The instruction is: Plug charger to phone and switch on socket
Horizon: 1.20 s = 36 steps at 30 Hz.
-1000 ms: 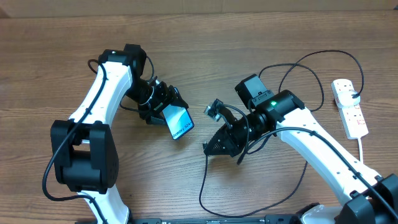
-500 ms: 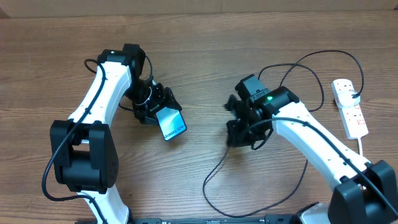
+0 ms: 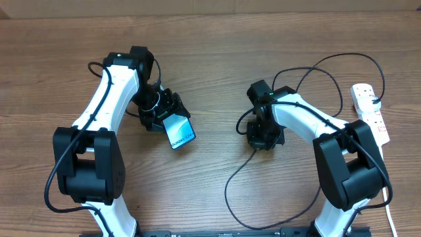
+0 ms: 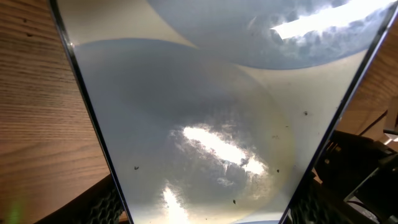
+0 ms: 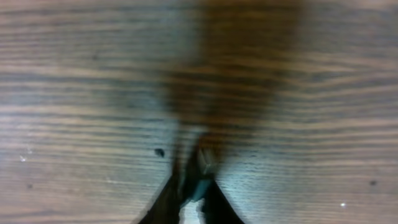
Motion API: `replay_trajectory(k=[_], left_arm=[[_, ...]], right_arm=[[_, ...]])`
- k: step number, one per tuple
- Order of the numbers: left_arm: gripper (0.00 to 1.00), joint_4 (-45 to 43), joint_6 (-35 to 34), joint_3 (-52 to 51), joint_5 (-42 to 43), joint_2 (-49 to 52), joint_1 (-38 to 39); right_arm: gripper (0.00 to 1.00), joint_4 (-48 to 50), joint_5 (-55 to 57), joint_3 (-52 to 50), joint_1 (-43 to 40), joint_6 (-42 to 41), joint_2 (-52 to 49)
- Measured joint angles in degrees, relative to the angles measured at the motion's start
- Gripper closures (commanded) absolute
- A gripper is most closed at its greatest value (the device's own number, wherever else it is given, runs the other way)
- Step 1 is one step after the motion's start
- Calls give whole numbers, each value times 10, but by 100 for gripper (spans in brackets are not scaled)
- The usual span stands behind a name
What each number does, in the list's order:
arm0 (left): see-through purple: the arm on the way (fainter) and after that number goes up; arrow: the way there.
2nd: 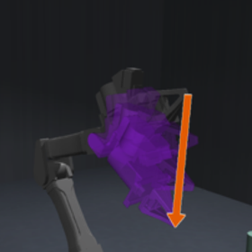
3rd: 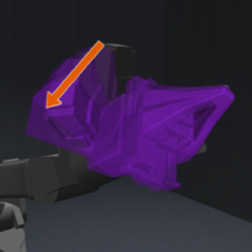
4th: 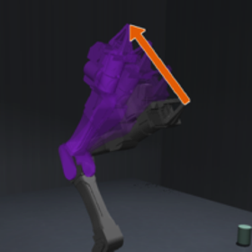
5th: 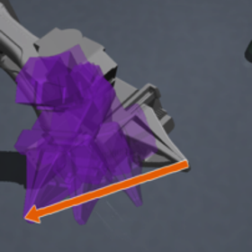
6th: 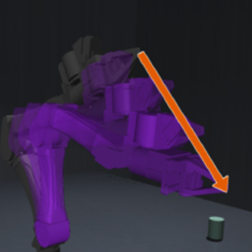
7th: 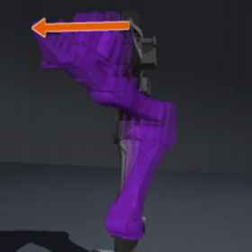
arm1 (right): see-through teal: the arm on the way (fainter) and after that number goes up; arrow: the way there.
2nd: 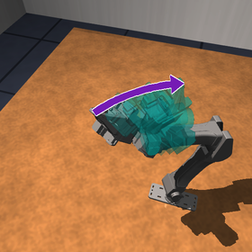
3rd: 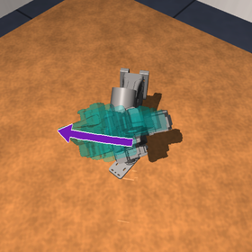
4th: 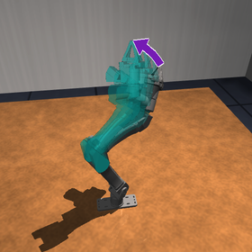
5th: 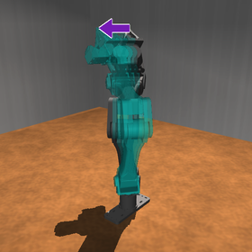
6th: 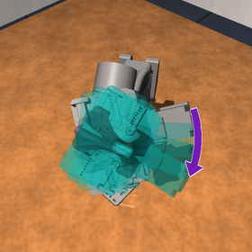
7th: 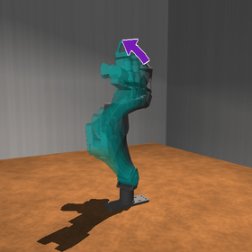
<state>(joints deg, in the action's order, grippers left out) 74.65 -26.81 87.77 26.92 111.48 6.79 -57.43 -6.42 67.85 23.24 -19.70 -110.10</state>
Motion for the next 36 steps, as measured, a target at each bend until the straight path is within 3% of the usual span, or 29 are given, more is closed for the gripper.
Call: replay_trajectory(k=[4, 10, 17, 25, 29, 36], left_arm=[[96, 2, 0, 0, -6, 0, 0], [96, 1, 0, 0, -9, 0, 0], [96, 1, 0, 0, -9, 0, 0], [96, 2, 0, 0, -9, 0, 0], [96, 2, 0, 0, -9, 0, 0], [96, 2, 0, 0, -9, 0, 0]], right_arm=[[42, 8, 0, 3, 1, -21, 1], [36, -5, 27, 3, 1, -60, 2], [67, 3, 33, 3, 0, -137, 2], [74, 28, 29, -13, 0, -181, 11], [85, 36, 30, -20, 0, -190, 16], [85, 38, 19, -20, -2, -191, 16]])
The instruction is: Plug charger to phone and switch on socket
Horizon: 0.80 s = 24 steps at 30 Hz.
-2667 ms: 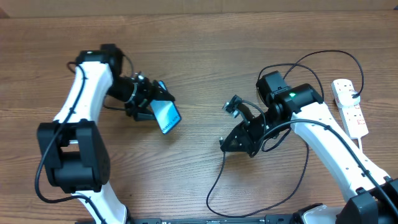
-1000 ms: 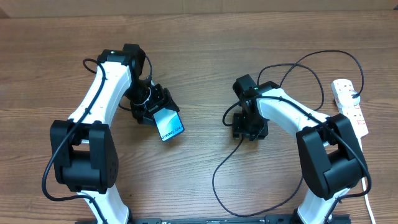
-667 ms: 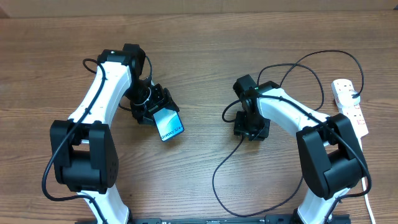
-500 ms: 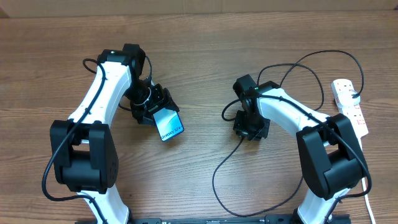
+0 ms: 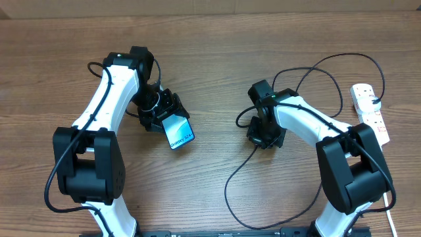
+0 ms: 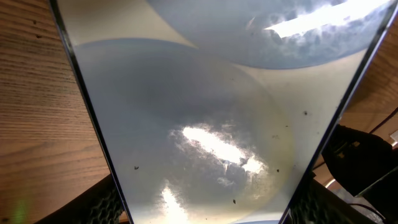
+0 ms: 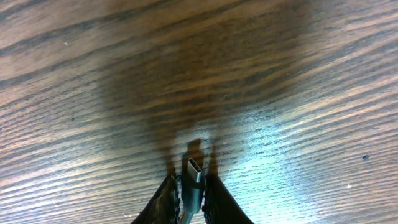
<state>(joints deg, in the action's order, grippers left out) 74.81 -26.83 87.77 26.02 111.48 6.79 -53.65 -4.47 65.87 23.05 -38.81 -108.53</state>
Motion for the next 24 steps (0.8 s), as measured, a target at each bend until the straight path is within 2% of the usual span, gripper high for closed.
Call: replay_trajectory(k=[5, 9, 15, 24], left_arm=[[96, 0, 0, 0, 0, 0, 0], [96, 0, 0, 0, 0, 0, 0], [96, 0, 0, 0, -2, 0, 0], [96, -10, 33, 0, -2, 0, 0]], right_arm=[[80, -1, -6, 0, -2, 0, 0], [81, -3, -10, 0, -2, 0, 0], [96, -3, -11, 0, -2, -1, 0], [96, 2, -24, -1, -5, 25, 0]])
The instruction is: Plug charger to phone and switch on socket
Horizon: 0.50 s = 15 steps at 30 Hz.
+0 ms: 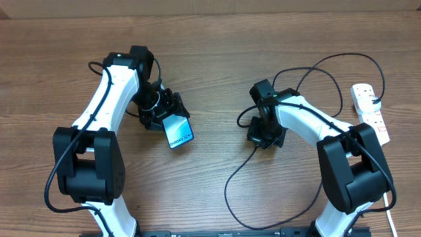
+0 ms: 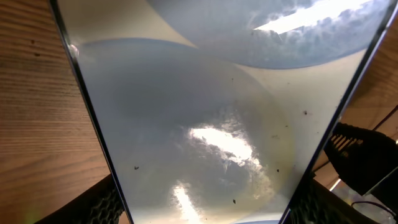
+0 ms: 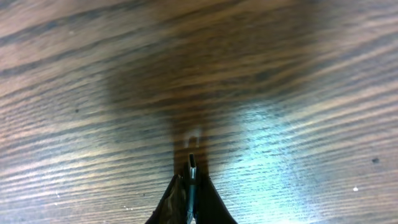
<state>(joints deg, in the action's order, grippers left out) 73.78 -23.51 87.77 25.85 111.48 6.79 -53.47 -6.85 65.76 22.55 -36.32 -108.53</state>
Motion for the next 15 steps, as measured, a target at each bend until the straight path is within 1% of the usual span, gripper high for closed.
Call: replay_trajectory(k=[2, 5, 8, 13, 15], left_arm=[[96, -2, 6, 0, 0, 0, 0], [96, -14, 21, 0, 1, 0, 0], [96, -25, 43, 0, 18, 0, 0], [96, -47, 115, 0, 107, 0, 0], [96, -54, 153, 0, 178, 0, 0]], right_arm=[[96, -2, -9, 1, -1, 21, 0], [96, 2, -54, 1, -1, 85, -2], [96, 5, -140, 1, -1, 190, 0], [96, -49, -336, 2, 0, 398, 35], [96, -72, -405, 3, 0, 468, 54]])
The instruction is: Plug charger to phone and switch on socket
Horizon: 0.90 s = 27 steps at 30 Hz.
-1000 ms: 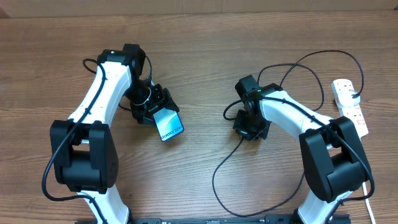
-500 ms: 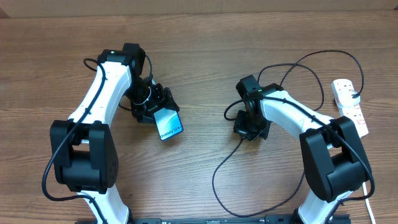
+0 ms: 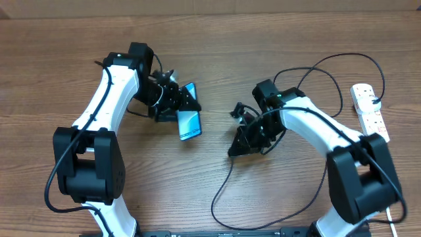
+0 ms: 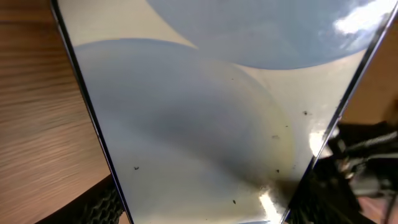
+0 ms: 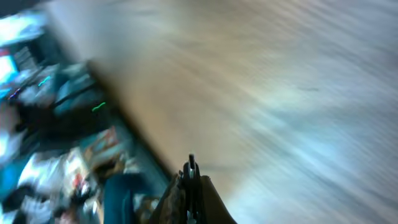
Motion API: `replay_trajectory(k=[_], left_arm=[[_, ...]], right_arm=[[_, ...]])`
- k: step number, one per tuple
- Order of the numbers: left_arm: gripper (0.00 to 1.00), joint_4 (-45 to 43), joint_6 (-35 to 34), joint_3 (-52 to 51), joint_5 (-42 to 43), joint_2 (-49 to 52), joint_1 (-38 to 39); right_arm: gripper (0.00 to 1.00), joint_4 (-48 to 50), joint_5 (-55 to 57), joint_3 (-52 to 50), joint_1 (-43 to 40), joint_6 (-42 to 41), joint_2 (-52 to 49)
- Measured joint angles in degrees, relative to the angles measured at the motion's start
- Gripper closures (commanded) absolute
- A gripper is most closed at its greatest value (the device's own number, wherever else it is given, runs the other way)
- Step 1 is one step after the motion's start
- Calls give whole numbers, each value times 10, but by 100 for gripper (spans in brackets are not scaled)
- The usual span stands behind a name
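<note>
The phone (image 3: 189, 124), its blue screen up, hangs above the table with my left gripper (image 3: 176, 105) shut on its upper end. In the left wrist view the phone (image 4: 199, 118) fills the frame between the dark fingers (image 4: 102, 205). My right gripper (image 3: 237, 146) is tilted toward the phone, a short gap to its right, and shut on the charger plug (image 5: 191, 167). The plug's metal tip stands edge-on past the fingertips in a blurred view. The black cable (image 3: 220, 187) trails from the plug. The white socket strip (image 3: 370, 110) lies at the far right.
The cable (image 3: 329, 62) loops across the back right of the wooden table (image 3: 66, 39) to the socket strip. A slack loop lies near the front edge between the arms. The right wrist view shows blurred room clutter beyond the table's edge.
My left gripper has swung the phone right and farther back, its free end now pointing to the front. My right gripper has moved left with the plug, tilting toward the phone.
My left gripper held the phone over the table throughout. My right gripper was low over the wood, shut on the plug, which showed flat and then edge-on. Now both grippers have moved toward the middle, and plug and phone stand closer together.
</note>
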<state>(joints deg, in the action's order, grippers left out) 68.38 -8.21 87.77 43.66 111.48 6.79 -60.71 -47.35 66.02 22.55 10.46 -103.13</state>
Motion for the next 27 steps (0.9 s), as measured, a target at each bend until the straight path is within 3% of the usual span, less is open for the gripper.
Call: replay_trajectory(k=[5, 12, 21, 27], left_arm=[[96, -11, 34, 0, 95, 0, 3], [96, -11, 43, 0, 131, 0, 19], [96, 3, 2, 0, 68, 0, 22], [96, 6, -7, 0, 17, 0, 25]], right_arm=[[96, -10, -87, 0, 14, 84, 7], [96, 15, -125, 0, 62, 108, 7], [96, 95, -97, 0, 68, 10, 7], [96, 40, 97, 0, 68, -107, 7]])
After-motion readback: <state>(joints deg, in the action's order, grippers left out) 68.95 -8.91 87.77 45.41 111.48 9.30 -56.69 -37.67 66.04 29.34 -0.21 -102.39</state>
